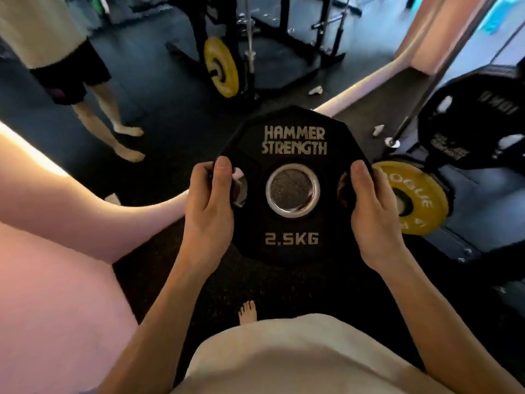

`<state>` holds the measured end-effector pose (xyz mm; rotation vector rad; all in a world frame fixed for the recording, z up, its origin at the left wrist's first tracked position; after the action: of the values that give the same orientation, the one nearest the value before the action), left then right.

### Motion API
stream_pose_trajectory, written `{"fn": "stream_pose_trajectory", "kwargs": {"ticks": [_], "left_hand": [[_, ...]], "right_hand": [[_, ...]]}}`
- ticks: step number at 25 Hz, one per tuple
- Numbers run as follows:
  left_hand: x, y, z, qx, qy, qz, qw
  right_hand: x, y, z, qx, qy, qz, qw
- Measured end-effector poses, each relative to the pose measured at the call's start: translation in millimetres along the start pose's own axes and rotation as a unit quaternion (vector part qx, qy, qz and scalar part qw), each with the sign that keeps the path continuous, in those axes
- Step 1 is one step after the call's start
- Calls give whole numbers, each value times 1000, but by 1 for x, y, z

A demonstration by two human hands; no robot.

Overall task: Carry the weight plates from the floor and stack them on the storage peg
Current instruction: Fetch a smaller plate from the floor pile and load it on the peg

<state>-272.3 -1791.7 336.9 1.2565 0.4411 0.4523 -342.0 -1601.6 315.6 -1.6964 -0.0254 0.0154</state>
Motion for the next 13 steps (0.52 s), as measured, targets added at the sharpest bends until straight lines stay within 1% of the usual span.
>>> {"fn": "stream_pose_trajectory", "kwargs": {"ticks": [3, 6, 9, 11, 13], "left_hand": [[-46, 9, -25, 14, -95, -25, 995], [-73, 29, -63, 30, -186, -49, 981], [-90, 59, -108, 55, -247, -88, 963], [-101, 82, -141, 69, -275, -120, 951], [-111, 107, -178, 94, -294, -145, 940]], "right_hand": [[-9, -14, 11, -2, 94, 37, 995], [-16, -34, 32, -18, 167, 69, 983], [-25, -56, 55, -22, 241, 101, 965], [-35, -73, 75, -23, 279, 121, 952], [-51, -93, 97, 1, 309, 138, 941]]}}
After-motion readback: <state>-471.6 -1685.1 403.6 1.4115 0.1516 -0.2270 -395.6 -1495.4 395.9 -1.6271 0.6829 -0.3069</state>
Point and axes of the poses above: each hand's wrist, its own x-axis away from the middle knuckle, its own z-axis out of the back of the hand, y = z × x, the point moved 1 cm from there along -x, towards the middle knuckle, and after that the axes turned 10 degrees about -x, right-handed, at the moved point
